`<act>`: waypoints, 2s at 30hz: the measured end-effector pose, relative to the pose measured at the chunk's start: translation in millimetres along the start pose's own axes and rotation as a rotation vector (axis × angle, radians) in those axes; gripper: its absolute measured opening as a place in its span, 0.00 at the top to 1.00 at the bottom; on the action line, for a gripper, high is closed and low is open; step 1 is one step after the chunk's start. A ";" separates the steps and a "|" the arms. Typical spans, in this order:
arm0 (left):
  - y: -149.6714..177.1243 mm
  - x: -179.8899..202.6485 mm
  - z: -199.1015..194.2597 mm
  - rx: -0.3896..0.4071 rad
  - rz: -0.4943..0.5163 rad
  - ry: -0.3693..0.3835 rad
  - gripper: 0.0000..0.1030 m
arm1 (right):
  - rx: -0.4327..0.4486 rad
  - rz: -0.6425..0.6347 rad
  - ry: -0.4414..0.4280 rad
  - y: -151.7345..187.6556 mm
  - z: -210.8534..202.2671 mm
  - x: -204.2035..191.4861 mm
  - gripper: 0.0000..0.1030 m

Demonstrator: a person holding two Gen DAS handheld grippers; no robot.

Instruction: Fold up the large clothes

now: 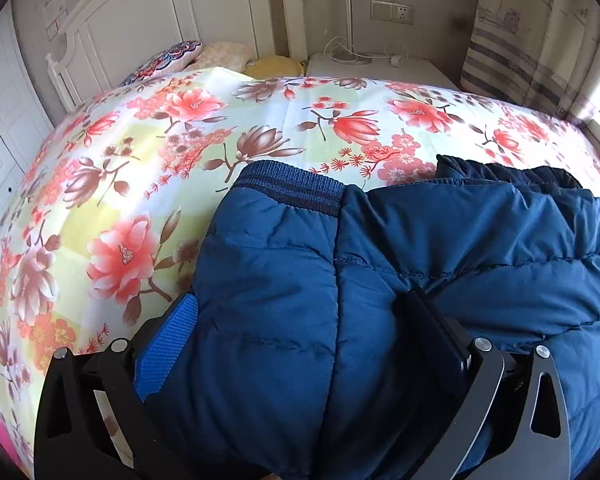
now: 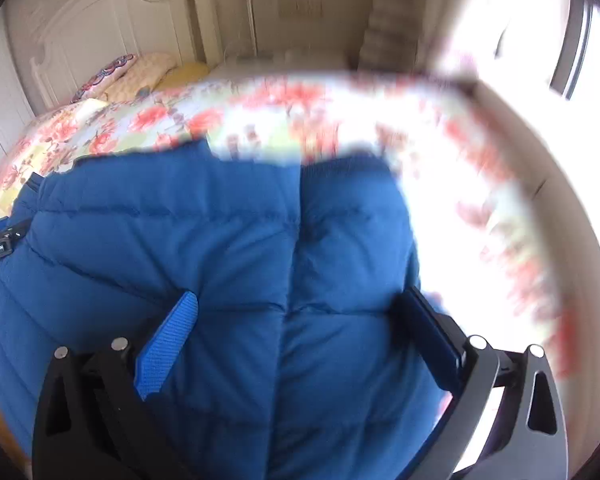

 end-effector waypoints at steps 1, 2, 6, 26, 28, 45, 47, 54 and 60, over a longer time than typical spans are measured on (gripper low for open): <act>0.1 0.2 -0.8 0.004 0.005 -0.009 0.04 | 0.024 0.011 0.000 0.7 -1.3 0.6 0.03; -0.1 0.0 -1.5 0.008 0.004 -0.009 0.04 | 0.033 -0.010 0.035 0.1 -3.5 -1.6 0.03; 0.0 -2.8 -3.0 0.014 -0.008 -0.002 0.04 | 0.075 -0.054 0.054 0.0 -34.4 -11.2 0.05; -2.2 -0.8 -8.4 0.047 0.020 -0.058 0.04 | 0.076 0.220 -0.297 186.3 -118.2 13.8 0.03; -2.4 -0.6 -8.0 0.046 0.023 -0.065 0.04 | 0.071 0.243 -0.298 166.2 -107.2 1.3 0.03; -19.9 57.0 -91.0 0.282 0.118 -0.037 0.04 | 0.383 0.292 -0.187 95.2 -106.2 3.3 0.66; -25.9 91.1 -87.4 0.248 0.208 -0.070 0.04 | 0.398 0.298 -0.187 95.0 -110.4 3.6 0.66; -26.7 132.5 7.1 0.037 0.297 -0.170 0.04 | 0.467 0.231 -0.154 89.8 -141.1 -6.1 0.67; -7.9 128.9 -67.9 0.203 0.275 -0.051 0.04 | 0.501 0.199 -0.142 78.7 -156.2 -8.5 0.67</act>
Point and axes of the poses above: each gripper's, at about its wrist camera, not at the fingertips, and z roughly the way its jaws point, x to its right, y to its underside, the point moved 9 cm from there along z, roughly the way its jaws point, and after that the axes turned 7 degrees about y, right-handed, at the moved point
